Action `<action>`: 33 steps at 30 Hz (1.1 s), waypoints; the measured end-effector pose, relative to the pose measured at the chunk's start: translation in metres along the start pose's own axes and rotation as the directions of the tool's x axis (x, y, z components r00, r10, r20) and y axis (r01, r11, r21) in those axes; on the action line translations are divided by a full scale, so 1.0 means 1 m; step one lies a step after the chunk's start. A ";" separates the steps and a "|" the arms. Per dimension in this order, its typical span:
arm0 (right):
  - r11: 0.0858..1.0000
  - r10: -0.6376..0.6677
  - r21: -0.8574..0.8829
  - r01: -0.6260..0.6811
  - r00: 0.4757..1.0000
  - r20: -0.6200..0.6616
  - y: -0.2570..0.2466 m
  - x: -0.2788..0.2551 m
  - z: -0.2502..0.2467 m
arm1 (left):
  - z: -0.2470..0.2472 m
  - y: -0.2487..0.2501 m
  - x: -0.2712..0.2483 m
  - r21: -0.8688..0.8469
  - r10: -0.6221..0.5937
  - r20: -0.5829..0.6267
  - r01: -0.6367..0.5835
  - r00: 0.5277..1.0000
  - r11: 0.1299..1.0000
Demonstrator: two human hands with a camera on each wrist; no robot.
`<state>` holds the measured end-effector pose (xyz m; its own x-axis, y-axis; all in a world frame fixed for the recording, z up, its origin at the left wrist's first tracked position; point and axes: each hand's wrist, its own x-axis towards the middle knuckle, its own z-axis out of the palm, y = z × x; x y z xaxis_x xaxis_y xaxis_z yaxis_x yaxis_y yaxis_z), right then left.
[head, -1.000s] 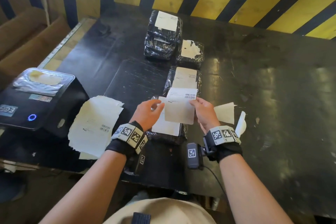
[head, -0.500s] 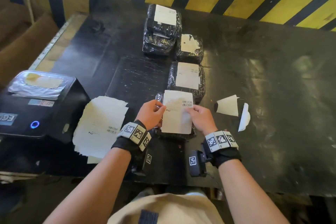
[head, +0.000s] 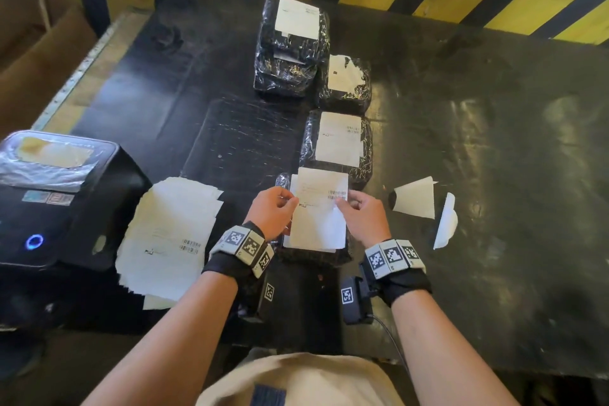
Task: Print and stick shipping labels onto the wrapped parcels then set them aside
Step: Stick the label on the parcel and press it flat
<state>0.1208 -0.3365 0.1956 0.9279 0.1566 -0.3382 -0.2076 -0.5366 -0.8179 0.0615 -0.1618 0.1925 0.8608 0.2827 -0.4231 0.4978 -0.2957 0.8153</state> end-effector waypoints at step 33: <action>0.992 0.036 -0.117 -0.040 0.999 -0.039 0.016 0.032 0.009 | 0.002 -0.007 0.017 0.024 -0.157 -0.041 0.159 0.987 0.987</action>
<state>0.1446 -0.3321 0.1672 0.9312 0.1048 -0.3492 -0.2074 -0.6355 -0.7437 0.0732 -0.1563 0.1789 0.7666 0.3632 -0.5295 0.6303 -0.2686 0.7284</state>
